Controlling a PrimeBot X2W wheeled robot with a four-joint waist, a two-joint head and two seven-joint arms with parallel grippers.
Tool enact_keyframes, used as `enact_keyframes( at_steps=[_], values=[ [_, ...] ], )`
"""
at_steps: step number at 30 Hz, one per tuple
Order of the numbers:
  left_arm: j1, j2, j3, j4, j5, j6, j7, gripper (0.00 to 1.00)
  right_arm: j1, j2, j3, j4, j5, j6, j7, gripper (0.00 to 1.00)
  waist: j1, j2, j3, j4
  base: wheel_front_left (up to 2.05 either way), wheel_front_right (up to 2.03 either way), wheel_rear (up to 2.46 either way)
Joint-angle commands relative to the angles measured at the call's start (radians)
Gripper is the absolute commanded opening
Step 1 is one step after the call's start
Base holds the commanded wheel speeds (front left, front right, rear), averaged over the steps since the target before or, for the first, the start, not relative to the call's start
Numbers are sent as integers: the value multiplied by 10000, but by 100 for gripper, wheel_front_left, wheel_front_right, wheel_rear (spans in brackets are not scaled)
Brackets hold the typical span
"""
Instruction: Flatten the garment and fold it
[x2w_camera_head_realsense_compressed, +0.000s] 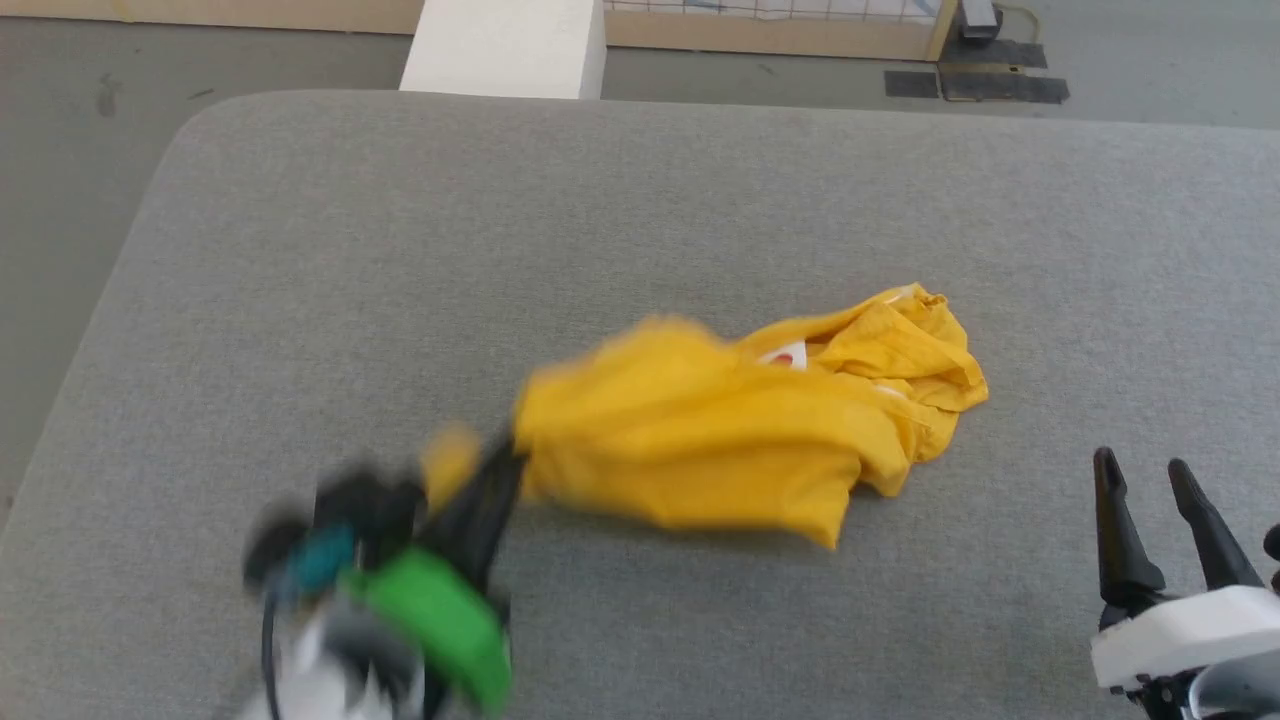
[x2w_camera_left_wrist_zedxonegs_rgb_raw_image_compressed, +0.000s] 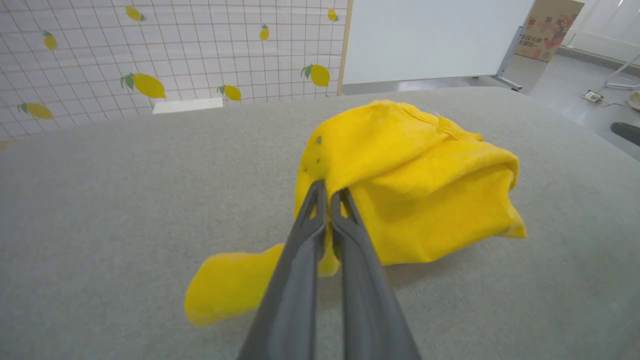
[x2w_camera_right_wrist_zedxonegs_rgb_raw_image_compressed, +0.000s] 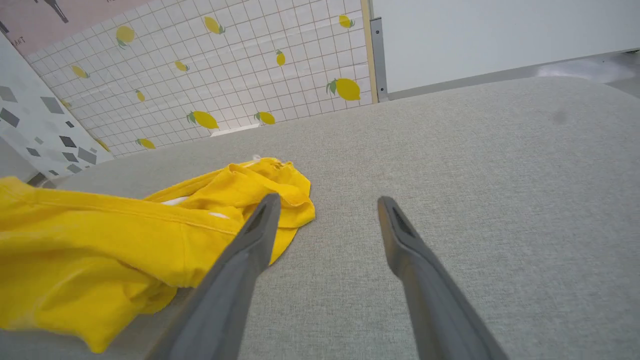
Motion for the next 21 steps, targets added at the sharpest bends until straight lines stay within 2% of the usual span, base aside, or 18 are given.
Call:
enact_keyframes(
  at_steps=[1, 3, 6, 7, 8, 11, 15, 18, 21],
  values=[
    [897, 7, 51, -293, -351, 237, -42, 0, 133, 7, -81, 47, 35, -13, -85, 100, 0, 0, 6, 92, 0, 0, 0],
    [1796, 135, 100, -467, -473, 504, -202, 0, 211, 7, -206, 62, 19, -13, -76, 100, 0, 0, 10, 230, 0, 0, 0],
    [2376, 170, 111, 79, -667, 548, -390, 0, 251, 7, -222, 36, -55, -13, 21, 100, 0, 0, -22, 407, 0, 0, 0],
    [2431, 204, 11, 489, -713, 436, -312, 76, 231, 7, -179, 20, -102, -13, 74, 100, 0, 0, -52, 441, 0, 0, 0],
    [2410, 126, -11, 790, -811, 354, -348, 100, 211, 7, -160, 9, -129, -13, 114, 100, 0, 0, -89, 473, 0, 0, 0],
    [2226, -98, -145, 1579, -1006, 113, -323, 100, 149, 7, -99, -26, -189, -13, 254, 100, 0, 0, -225, 484, 0, 0, 0],
    [2132, -389, 141, 1451, -1868, -108, -192, 100, 196, 7, -84, -84, -213, -13, 359, 100, 0, 0, -363, 423, 0, 0, 0],
    [1958, -94, 549, 620, -2209, -88, 51, 100, 268, 7, -31, -97, -161, -13, 393, 100, 0, 0, -397, 307, 0, 0, 0],
    [1503, 288, 790, -173, -1975, 84, 306, 100, 316, 7, -14, -79, -107, -13, 375, 100, 0, 0, -345, 222, 0, 0, 0]
  ],
)
